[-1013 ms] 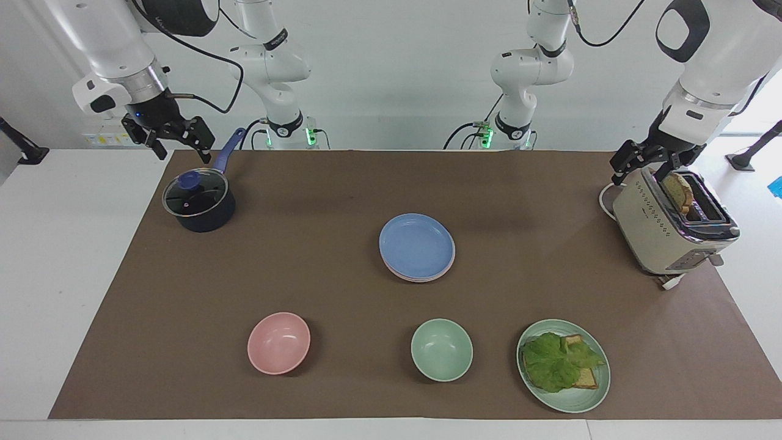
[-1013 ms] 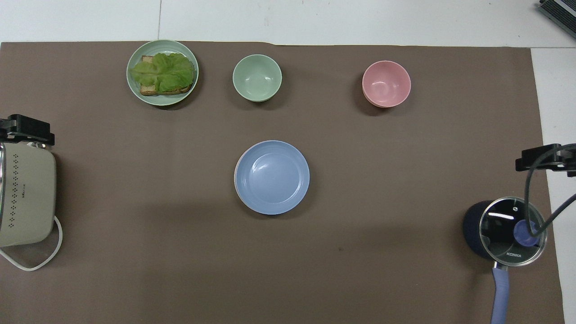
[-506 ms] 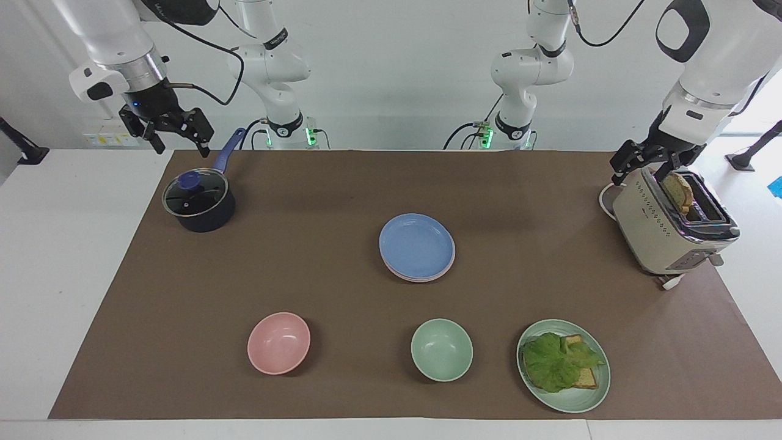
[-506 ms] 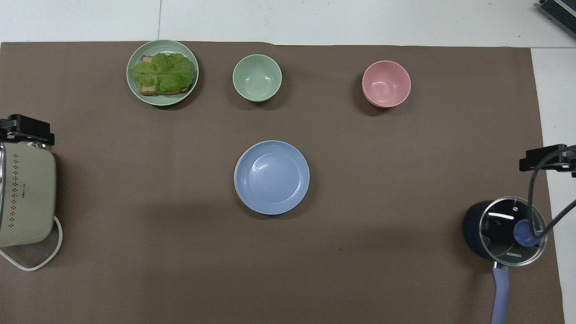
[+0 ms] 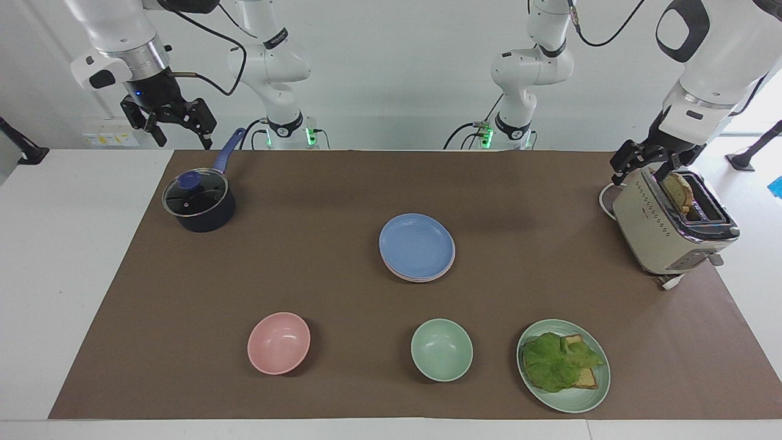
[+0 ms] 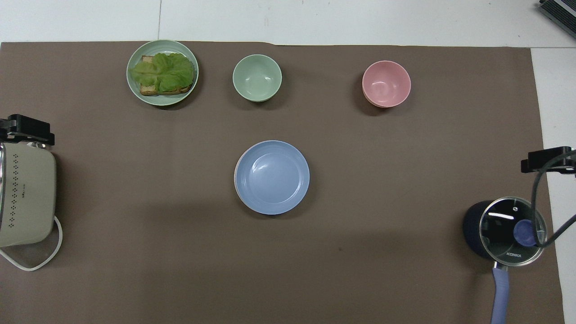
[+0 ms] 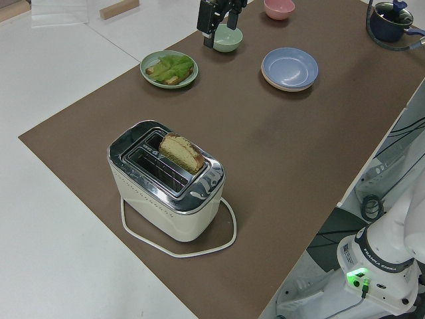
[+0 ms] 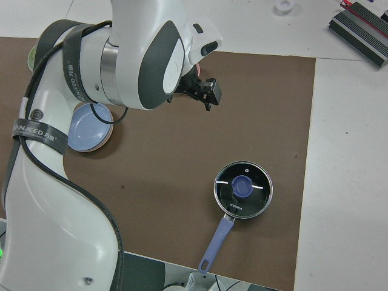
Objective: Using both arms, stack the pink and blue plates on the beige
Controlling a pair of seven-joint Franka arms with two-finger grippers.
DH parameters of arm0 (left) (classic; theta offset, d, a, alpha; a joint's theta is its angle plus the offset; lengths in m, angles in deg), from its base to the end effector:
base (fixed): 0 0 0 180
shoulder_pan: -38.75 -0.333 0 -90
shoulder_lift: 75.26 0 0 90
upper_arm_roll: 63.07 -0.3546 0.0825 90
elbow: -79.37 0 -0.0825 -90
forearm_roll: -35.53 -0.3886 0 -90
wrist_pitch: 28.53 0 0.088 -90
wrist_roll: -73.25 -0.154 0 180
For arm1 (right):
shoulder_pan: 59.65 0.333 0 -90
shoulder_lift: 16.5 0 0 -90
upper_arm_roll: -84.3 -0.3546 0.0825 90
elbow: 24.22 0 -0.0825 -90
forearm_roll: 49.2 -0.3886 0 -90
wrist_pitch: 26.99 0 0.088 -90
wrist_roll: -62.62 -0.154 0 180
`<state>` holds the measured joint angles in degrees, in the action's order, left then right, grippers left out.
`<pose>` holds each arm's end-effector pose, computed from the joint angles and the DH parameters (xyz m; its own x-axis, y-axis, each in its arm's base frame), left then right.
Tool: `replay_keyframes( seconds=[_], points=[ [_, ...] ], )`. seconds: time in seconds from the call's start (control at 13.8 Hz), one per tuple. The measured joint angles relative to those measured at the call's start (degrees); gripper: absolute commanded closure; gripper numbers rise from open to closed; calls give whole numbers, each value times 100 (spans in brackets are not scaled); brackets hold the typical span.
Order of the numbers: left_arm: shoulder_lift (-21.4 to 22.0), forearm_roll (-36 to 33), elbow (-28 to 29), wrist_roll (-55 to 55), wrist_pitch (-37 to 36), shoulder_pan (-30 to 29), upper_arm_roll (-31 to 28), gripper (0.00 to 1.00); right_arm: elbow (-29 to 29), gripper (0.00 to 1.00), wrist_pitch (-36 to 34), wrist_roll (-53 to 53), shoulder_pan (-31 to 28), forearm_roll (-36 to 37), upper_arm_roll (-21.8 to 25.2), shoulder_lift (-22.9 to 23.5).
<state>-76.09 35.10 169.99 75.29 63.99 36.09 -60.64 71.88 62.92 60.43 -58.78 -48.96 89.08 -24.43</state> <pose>0.5690 0.0036 0.6067 0.9990 0.0393 0.0189 0.0394 -0.9992 -0.0062 0.5099 -0.0386 0.6389 0.9939 -0.1058 0.0296 -0.1056 -0.9944 -0.0084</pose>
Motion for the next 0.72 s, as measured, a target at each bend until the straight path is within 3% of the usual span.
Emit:
replay_keyframes(
  seconds=[0.72],
  points=[
    [0, 0, 0, 0, 0, 0, 0, 0, 0, 0, -1, 0, 4, 0, -42, 0]
  ],
)
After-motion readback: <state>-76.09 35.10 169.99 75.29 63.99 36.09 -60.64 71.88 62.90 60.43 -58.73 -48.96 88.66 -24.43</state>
